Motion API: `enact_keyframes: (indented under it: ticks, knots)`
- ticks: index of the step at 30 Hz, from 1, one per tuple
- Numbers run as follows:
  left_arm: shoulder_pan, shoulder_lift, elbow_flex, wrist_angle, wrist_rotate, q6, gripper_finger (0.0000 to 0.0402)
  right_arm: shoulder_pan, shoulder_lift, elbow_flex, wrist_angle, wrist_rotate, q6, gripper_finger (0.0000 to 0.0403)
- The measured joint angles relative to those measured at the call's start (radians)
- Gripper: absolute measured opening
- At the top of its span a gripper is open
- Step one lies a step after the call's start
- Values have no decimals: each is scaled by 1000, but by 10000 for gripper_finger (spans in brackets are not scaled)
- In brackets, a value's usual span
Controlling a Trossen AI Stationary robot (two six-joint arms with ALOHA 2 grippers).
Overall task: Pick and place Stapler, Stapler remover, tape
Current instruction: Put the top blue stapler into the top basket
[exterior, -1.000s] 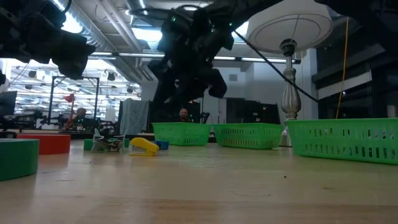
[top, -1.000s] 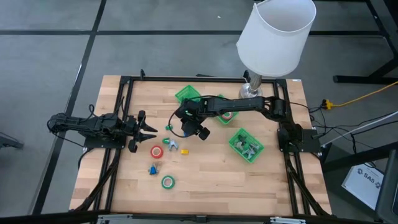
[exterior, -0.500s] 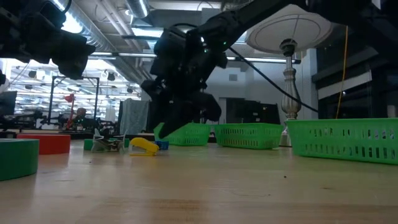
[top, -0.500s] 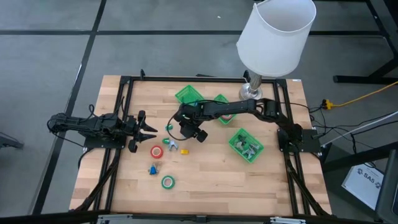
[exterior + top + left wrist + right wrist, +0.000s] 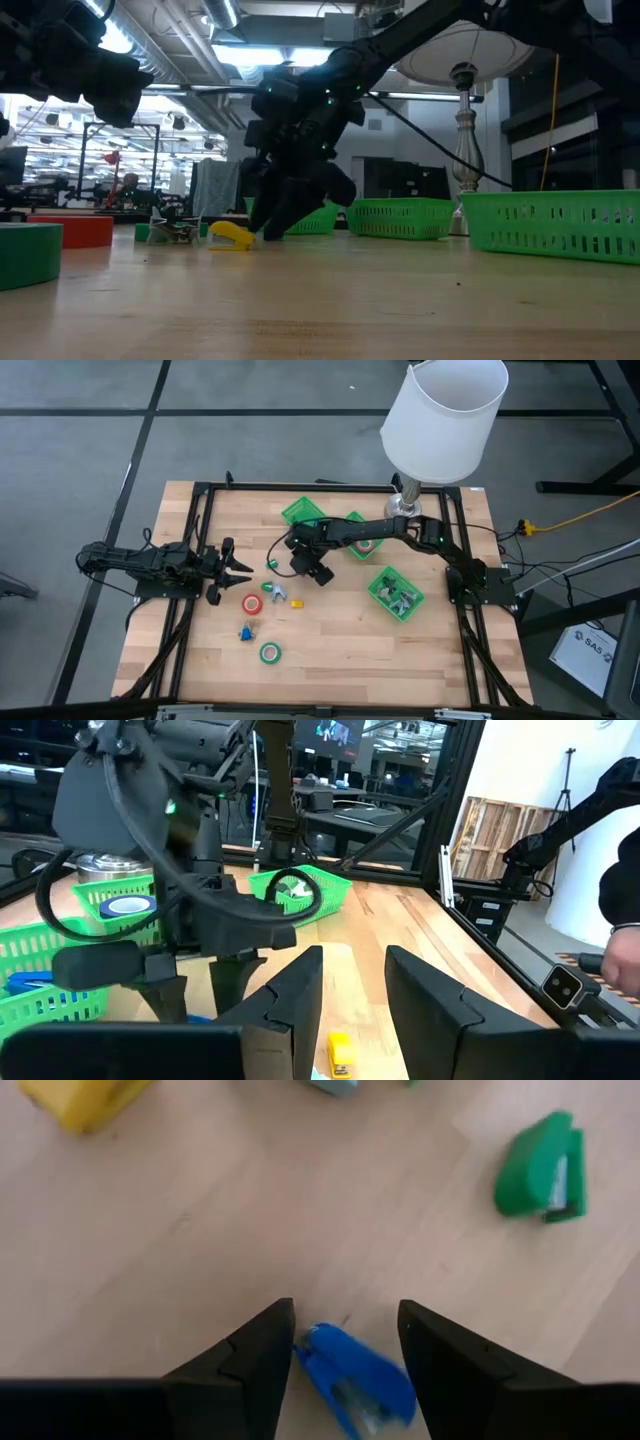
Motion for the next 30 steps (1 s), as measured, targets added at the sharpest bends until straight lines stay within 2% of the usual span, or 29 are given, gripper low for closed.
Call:
enact_keyframes:
  ticks: [8, 16, 21, 25, 30]
  knots:
    - [0, 0, 0, 0, 0, 0, 107, 0, 8, 3, -38, -1, 193, 174]
    - [0, 0, 0, 0, 0, 0, 107, 12, 9, 3, -53, 14, 383, 94]
    - [0, 0, 0, 0, 0, 0, 107, 19, -1, -1, -55, 29, 417, 60]
    - [0, 0, 0, 0, 0, 0, 107, 21, -15, 11, -77, 59, 418, 74]
    - [0, 0, 0, 0, 0, 0, 107, 20, -48, 77, -128, 68, 420, 138]
